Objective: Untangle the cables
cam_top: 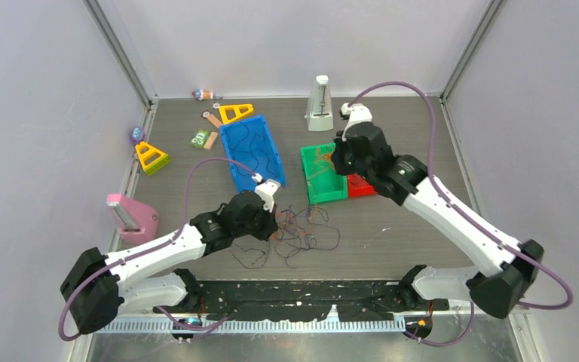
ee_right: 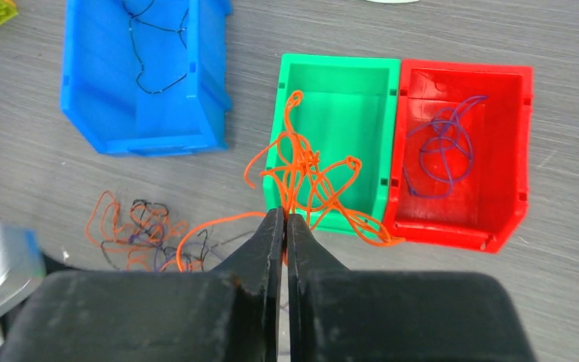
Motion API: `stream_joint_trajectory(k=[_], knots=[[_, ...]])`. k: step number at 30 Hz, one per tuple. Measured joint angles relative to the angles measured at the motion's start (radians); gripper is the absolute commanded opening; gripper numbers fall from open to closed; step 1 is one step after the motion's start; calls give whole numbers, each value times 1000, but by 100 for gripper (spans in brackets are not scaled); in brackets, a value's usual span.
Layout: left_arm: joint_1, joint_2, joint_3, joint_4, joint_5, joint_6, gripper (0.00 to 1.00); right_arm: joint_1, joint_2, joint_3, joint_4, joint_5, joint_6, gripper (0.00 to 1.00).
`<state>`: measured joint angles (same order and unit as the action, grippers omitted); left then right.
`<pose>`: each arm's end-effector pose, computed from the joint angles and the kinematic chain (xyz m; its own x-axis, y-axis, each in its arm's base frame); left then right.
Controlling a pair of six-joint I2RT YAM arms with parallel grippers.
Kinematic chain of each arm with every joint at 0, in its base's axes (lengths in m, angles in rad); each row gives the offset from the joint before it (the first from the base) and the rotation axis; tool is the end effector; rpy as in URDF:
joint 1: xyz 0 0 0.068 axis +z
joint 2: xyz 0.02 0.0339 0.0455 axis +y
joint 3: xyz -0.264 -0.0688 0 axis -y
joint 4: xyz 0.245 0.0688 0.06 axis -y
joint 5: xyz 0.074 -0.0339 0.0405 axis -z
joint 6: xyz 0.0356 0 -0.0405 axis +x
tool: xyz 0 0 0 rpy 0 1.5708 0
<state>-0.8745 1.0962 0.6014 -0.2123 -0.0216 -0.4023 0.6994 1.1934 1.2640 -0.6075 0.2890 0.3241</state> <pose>0.1460 -0.1735 0.2136 -0.6796 0.2026 -0.7050 0.5330 0.7968 -0.2848 0.2023 0.1569 0.3808 -0.5078 -0.0283 -0.8610 -0.2826 0.9496 0.1355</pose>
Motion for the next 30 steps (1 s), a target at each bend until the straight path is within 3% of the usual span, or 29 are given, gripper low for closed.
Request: stream_joint_trajectory(k=[3,4,5,6,8,11,18,30], knots=[[0,-16,0,-2,5,9,0,-13,87,2,37,-14,7,5],[0,-20,0,-4,5,12,0,-18,115,3,48,-19,11,16],[0,-25,0,-8,5,14,0,-24,141,4,56,-24,15,33],[0,-31,0,-12,5,18,0,-29,164,6,63,-28,19,68],[0,-44,0,-21,5,20,0,-36,198,6,69,-34,26,92],[0,-68,-3,-35,4,26,0,-44,225,6,77,-42,29,95],[0,-87,-4,-55,-3,43,0,-48,205,-5,95,-95,22,88],[0,-84,-4,-77,-13,48,0,-48,126,-233,140,-327,76,80]])
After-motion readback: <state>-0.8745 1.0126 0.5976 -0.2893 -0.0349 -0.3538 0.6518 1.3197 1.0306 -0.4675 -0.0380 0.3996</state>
